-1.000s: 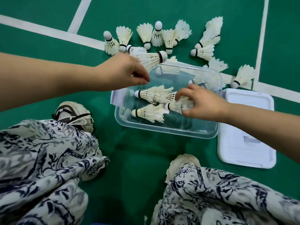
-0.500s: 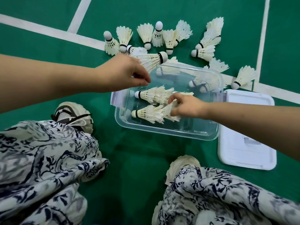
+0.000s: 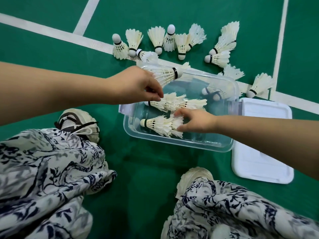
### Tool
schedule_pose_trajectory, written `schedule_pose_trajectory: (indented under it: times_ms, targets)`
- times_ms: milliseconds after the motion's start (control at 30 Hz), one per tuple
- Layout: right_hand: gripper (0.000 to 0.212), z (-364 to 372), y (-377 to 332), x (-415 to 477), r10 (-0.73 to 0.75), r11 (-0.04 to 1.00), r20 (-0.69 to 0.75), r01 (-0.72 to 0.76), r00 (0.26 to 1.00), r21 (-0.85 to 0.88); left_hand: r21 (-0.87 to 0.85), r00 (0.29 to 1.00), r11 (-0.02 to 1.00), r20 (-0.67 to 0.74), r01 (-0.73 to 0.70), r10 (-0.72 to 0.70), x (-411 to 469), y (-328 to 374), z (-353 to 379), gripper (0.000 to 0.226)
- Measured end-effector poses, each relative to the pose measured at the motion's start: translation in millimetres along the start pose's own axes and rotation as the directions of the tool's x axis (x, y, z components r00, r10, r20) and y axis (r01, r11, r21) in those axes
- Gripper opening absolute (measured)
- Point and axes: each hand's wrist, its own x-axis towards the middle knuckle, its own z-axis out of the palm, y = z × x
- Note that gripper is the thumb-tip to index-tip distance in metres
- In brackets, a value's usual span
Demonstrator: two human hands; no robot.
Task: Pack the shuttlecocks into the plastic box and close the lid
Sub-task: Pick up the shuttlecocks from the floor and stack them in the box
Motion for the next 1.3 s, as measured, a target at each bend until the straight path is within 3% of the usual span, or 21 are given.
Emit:
schedule_pose_trajectory:
  times_ms: [133, 200, 267, 367, 533, 667, 900, 967, 1000, 1067, 1133, 1200, 1300]
  targets:
    - [0.041, -19, 1, -19, -0.015, 0.999, -0.085, 0.011, 0.996, -0.049, 0.016, 0.999, 1.000, 0.033, -0.008, 0.007, 0, 3, 0, 0.019]
    - [0.032, -27, 2, -27, 0.014, 0.980, -0.151, 0.016, 0.988, 0.198, 0.021, 0.999, 1.000, 0.041, -0.009, 0.008, 2, 5, 0, 0.020]
    - [0.028, -32, -1, -30, 0.055, 0.817, -0.124, 0.027, 0.991, 0.576, 0.026, 0.998, 0.999, 0.054, -0.023, 0.021, 5, 10, 1, 0.023]
    - [0.026, -38, -9, -32, 0.025, 0.598, -0.083, 0.052, 0.996, 0.800, 0.002, 0.996, 0.999, 0.069, -0.049, 0.049, 11, 21, 2, 0.032]
    - [0.033, -38, -19, -38, -0.081, 0.386, -0.094, 0.118, 0.992, 0.915, -0.037, 0.983, 0.994, 0.148, -0.107, 0.111, 18, 39, 8, 0.049]
    - [0.051, -34, -17, -39, -0.090, 0.303, -0.129, 0.150, 0.988, 0.941, -0.082, 0.956, 0.989, 0.256, -0.123, 0.140, 19, 48, 16, 0.057]
    - [0.017, -31, -9, -37, -0.015, 0.297, -0.207, 0.202, 0.978, 0.933, -0.139, 0.901, 0.989, 0.422, -0.043, 0.099, 22, 54, 19, 0.068]
    - [0.020, -35, -3, -36, 0.054, 0.384, -0.265, 0.225, 0.963, 0.895, -0.096, 0.884, 0.994, 0.457, -0.058, 0.096, 21, 51, 20, 0.070]
    - [0.025, -37, 1, -36, 0.083, 0.490, -0.302, 0.225, 0.950, 0.842, -0.074, 0.882, 0.995, 0.463, -0.061, 0.089, 20, 49, 21, 0.071]
    - [0.030, -40, 7, -39, 0.113, 0.761, -0.368, 0.158, 0.923, 0.629, -0.041, 0.889, 0.998, 0.453, -0.057, 0.070, 18, 42, 22, 0.069]
    - [0.028, -41, 11, -44, 0.101, 0.948, -0.419, 0.040, 0.903, 0.315, -0.009, 0.901, 0.999, 0.432, -0.032, 0.033, 15, 35, 21, 0.063]
    - [0.032, -39, 11, -47, 0.023, 0.998, -0.440, -0.044, 0.898, -0.037, 0.052, 0.916, 0.998, 0.402, -0.017, -0.005, 13, 28, 19, 0.055]
    - [0.047, -37, 6, -50, -0.037, 0.909, -0.414, -0.142, 0.910, -0.392, 0.118, 0.922, 0.993, 0.384, -0.002, -0.044, 10, 17, 19, 0.049]
